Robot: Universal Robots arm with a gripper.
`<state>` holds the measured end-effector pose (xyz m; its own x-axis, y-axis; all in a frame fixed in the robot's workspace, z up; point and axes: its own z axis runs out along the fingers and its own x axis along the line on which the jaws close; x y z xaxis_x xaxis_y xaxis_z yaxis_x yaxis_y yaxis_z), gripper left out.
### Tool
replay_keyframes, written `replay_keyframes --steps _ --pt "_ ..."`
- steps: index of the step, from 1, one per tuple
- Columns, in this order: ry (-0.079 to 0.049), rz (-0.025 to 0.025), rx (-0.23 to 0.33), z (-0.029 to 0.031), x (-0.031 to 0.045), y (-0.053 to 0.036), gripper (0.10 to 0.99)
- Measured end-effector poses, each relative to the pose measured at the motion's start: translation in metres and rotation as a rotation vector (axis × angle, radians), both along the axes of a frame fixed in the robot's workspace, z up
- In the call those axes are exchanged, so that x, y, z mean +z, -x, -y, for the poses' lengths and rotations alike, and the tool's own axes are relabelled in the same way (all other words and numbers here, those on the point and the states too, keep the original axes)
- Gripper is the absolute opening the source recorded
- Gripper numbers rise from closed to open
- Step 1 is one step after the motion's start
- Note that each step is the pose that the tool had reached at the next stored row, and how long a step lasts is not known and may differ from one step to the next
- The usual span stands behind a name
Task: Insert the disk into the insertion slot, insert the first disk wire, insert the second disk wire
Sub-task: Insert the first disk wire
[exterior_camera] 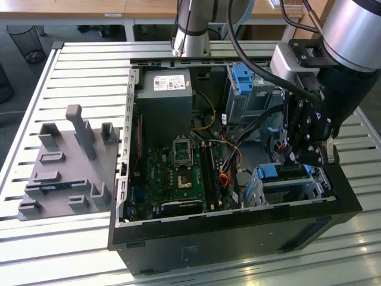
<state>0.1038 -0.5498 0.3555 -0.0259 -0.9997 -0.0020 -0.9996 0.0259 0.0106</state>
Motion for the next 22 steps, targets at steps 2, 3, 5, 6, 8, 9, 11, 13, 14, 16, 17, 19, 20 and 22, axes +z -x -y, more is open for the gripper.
replay_keyframes --steps 2,3,5,6,8,9,11,13,14,16,17,19,20,22 --pt "0.0 0.0 0.0 0.0 0.0 -0.0017 0.106" --pt "0.0 0.0 0.0 0.0 0.0 -0.0022 0.106" --pt "0.0 0.0 0.0 0.0 0.0 -0.0023 0.106" --pt "-0.001 0.0 0.0 0.0001 0.0004 -0.0023 0.106" --pt "-0.002 0.0001 0.0 0.0 0.002 -0.0023 0.106" --pt "-0.003 0.0002 0.0 0.0001 0.0032 -0.0024 0.106" --pt "-0.006 0.0007 0.0 0.0001 0.0042 -0.0024 0.106" --pt "-0.006 0.001 0.0 0.0 0.0043 -0.0028 0.106" --pt "-0.006 0.001 0.0 -0.0003 0.0044 -0.0036 0.106" --pt "-0.006 0.001 0.0 -0.0011 0.0045 -0.0057 0.106" --pt "-0.006 0.001 0.0 -0.0016 0.0044 -0.0071 0.106" --pt "-0.006 0.001 0.0 -0.0028 0.0044 -0.0103 0.106" --pt "-0.006 0.001 0.0 -0.0031 0.0043 -0.0117 0.106" --pt "-0.006 0.001 0.0 -0.0038 0.0041 -0.0138 0.106"
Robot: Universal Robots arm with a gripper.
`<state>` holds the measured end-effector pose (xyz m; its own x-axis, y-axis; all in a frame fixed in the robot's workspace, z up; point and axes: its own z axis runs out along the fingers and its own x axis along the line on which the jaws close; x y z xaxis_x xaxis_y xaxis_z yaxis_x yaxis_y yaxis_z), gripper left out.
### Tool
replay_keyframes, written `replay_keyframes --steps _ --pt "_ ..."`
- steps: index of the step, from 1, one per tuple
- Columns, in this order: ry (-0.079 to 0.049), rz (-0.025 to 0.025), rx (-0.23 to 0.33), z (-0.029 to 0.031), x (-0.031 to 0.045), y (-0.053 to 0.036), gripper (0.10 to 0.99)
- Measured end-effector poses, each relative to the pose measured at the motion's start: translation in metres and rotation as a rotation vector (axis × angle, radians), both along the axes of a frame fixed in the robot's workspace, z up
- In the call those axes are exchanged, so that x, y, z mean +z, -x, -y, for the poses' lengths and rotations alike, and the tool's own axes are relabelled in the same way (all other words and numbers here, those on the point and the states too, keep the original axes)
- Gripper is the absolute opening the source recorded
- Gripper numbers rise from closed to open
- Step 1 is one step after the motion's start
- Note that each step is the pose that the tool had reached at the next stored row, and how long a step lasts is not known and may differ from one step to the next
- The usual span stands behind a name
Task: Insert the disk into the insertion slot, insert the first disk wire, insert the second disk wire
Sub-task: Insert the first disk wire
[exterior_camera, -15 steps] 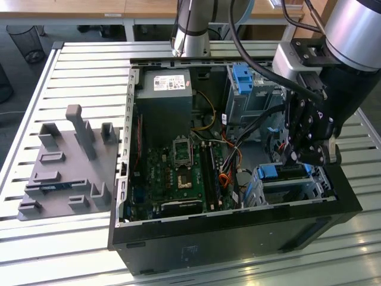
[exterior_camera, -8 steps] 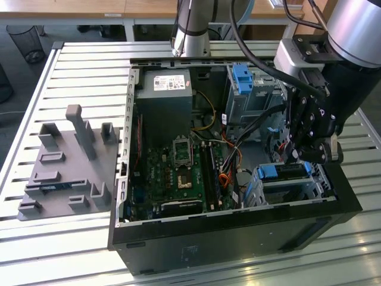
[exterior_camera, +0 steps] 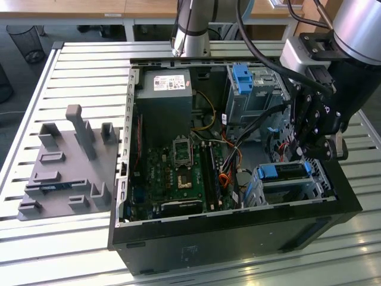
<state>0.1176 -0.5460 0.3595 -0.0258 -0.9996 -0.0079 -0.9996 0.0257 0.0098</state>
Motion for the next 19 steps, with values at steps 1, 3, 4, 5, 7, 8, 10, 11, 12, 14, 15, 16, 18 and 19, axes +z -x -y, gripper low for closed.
replay_keyframes --steps 1,3,4,5,7,8,10,11,12,14,15,16,18,19 --pt "0.0 0.0 0.0 -0.0004 -0.0001 -0.0009 0.106" --pt "0.0 0.0 0.0 -0.0016 0.0 -0.0026 0.106" --pt "0.0 0.0 0.0 -0.0025 -0.0002 -0.0034 0.106" --pt "0.0 0.0 0.0 -0.0035 -0.0003 -0.0041 0.106" --pt "0.0 0.0 0.0 -0.0055 -0.0003 -0.0052 0.106" --pt "0.0 0.0 0.0 -0.0066 -0.0004 -0.0056 0.106" --pt "0.0 0.0 0.0 -0.0086 -0.0004 -0.0062 0.106" --pt "0.0 0.0 0.0 -0.0095 -0.0004 -0.0063 0.106" --pt "0.0 0.0 0.0 -0.0103 -0.0005 -0.0065 0.106" --pt "0.0 0.0 0.0 -0.0116 -0.0005 -0.0069 0.106" --pt "0.0 0.0 -0.001 -0.0123 -0.0005 -0.0072 0.106" --pt "0.0 0.0 -0.004 -0.013 -0.0005 -0.0075 0.106" --pt "0.0 0.0 -0.014 -0.0141 -0.0005 -0.008 0.106" --pt "0.0 0.0 -0.02 -0.0146 -0.0006 -0.0082 0.106"
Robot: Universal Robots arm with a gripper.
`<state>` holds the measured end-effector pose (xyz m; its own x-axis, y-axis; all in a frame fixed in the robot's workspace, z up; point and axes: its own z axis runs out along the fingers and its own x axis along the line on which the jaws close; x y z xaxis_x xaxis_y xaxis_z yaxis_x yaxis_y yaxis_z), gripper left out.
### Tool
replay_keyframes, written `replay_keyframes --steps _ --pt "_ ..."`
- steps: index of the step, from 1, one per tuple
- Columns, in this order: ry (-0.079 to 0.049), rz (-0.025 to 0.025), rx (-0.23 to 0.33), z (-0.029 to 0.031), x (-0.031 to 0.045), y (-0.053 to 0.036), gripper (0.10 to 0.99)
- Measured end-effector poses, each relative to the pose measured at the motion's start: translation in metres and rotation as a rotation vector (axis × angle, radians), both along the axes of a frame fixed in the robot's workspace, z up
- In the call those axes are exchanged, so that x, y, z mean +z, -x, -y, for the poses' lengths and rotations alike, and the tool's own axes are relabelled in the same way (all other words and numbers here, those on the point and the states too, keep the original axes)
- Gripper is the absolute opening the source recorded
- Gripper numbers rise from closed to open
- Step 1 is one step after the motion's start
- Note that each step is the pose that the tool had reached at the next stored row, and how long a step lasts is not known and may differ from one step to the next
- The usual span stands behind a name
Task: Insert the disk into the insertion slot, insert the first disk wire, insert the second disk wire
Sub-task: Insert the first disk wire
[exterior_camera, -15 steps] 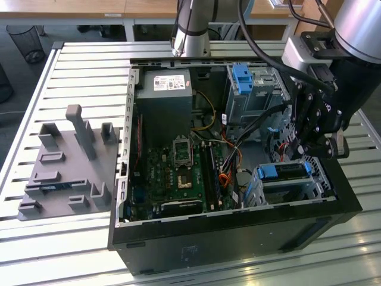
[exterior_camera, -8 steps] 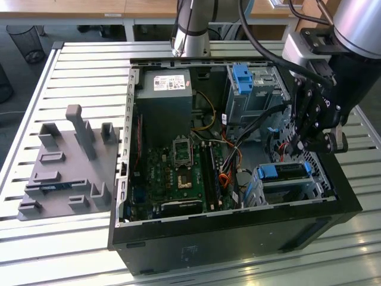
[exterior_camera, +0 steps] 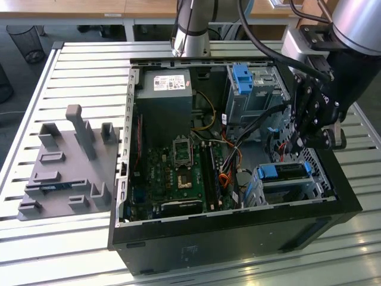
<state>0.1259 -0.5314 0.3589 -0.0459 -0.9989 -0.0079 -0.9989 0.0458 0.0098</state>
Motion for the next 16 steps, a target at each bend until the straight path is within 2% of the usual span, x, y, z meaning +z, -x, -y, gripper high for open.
replay_keyframes --steps 16 --pt "0.0 0.0 -0.067 -0.0086 -0.0005 -0.0032 0.106"
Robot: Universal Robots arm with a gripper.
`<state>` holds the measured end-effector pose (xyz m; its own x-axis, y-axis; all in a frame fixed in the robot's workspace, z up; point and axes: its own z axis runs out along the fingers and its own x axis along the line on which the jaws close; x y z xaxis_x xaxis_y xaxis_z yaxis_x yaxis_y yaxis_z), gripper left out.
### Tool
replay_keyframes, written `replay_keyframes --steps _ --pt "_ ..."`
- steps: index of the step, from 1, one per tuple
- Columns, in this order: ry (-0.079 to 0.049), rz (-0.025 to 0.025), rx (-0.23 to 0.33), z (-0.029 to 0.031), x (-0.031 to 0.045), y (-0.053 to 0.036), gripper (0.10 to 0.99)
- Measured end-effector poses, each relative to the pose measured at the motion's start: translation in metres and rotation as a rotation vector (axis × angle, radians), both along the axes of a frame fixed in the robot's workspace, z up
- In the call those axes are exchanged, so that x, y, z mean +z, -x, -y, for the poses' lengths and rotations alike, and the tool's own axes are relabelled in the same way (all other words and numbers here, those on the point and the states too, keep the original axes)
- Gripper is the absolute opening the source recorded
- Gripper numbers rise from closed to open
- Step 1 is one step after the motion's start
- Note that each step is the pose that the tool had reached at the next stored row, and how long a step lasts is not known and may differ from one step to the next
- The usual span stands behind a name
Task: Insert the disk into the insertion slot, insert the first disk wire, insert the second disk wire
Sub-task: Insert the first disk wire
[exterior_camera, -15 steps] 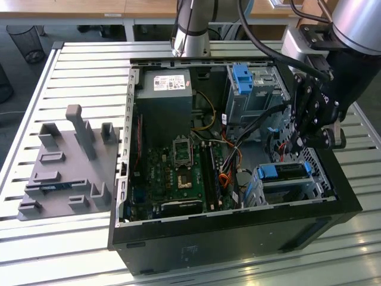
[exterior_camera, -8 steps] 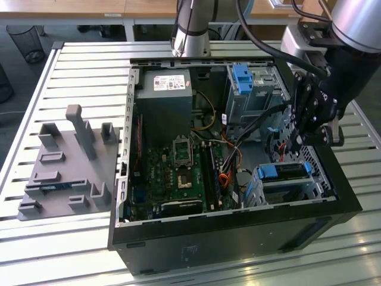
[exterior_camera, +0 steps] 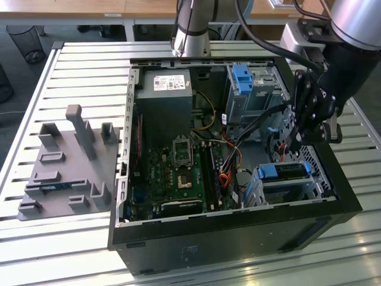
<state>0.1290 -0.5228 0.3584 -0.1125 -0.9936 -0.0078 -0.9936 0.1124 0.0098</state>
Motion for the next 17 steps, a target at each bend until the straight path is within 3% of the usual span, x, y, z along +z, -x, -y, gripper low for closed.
replay_keyframes --steps 5,6,8,9,11,15,16,17 --pt "0.0 0.0 -0.019 -0.0029 -0.0002 -0.0015 0.114" --pt "0.0 0.0 -0.023 -0.0036 -0.0003 -0.0021 0.165" --pt "0.0 0.0 -0.03 -0.005 -0.0007 -0.0039 0.165" --pt "0.0 0.0 -0.033 -0.0057 -0.0008 -0.0049 0.235" --pt "0.0 0.0 -0.044 -0.0067 -0.0014 -0.0065 0.235" --pt "0.009 0.0002 -0.07 -0.0071 -0.0031 -0.0071 0.247" --pt "0.012 0.0004 -0.074 -0.0072 -0.0035 -0.0073 0.31" --pt "0.014 0.0004 -0.077 -0.0074 -0.0038 -0.0075 0.31"
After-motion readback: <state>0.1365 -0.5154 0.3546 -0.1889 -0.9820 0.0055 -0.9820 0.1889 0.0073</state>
